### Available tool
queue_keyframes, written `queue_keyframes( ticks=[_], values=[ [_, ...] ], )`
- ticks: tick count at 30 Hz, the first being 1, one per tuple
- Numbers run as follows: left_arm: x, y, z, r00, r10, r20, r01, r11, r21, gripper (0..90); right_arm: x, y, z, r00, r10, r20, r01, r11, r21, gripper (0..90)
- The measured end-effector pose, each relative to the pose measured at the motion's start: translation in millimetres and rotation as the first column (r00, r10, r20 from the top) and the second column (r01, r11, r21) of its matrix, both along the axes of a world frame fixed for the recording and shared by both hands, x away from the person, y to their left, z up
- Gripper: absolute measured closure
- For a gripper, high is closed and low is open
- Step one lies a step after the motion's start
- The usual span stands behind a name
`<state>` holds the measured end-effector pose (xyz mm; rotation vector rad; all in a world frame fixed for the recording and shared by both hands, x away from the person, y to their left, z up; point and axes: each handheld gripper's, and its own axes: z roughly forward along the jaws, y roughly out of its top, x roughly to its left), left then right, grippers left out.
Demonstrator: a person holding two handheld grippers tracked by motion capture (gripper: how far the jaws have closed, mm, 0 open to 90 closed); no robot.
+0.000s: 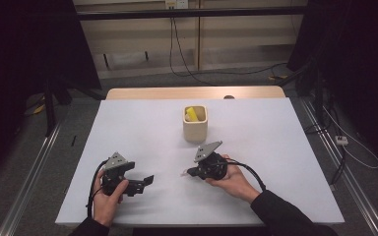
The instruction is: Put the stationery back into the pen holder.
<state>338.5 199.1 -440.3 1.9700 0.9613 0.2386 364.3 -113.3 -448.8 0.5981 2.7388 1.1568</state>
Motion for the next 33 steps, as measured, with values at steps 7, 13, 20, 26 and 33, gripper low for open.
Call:
queue_keyframes(
  ticks=[7,13,20,26,33],
  values=[
    [0.0,-0.9,-0.5,1.0,-0.001,0.0,0.001,1.0,0.002,6.7,0.4,4.1,-6.5,0.9997,-0.024,-0.008,0.024,0.9997,0.008,90.0],
    [-0.2,-2.4,-0.5,0.9999,-0.011,-0.002,0.011,0.9999,0.001,6.7,3.8,6.7,-9.0,0.9999,-0.014,0.008,0.014,0.9996,0.025,90.0],
    [-0.2,-1.9,-0.4,0.9999,-0.012,-0.002,0.012,0.9999,0.002,6.7,9.0,16.3,-3.8,0.9998,-0.014,0.017,0.015,0.9989,-0.043,90.0],
    [0.1,-2.2,-0.7,0.9998,-0.018,-0.006,0.018,0.9998,0.003,6.7,19.6,19.1,-5.1,0.9988,-0.049,0.0,0.049,0.9984,-0.026,90.0],
    [0.3,-2.9,-1.2,0.9997,-0.021,-0.012,0.021,0.9997,0.007,6.8,32.4,16.8,-7.4,0.9928,-0.093,-0.075,0.095,0.9952,0.024,90.0]
  ],
)
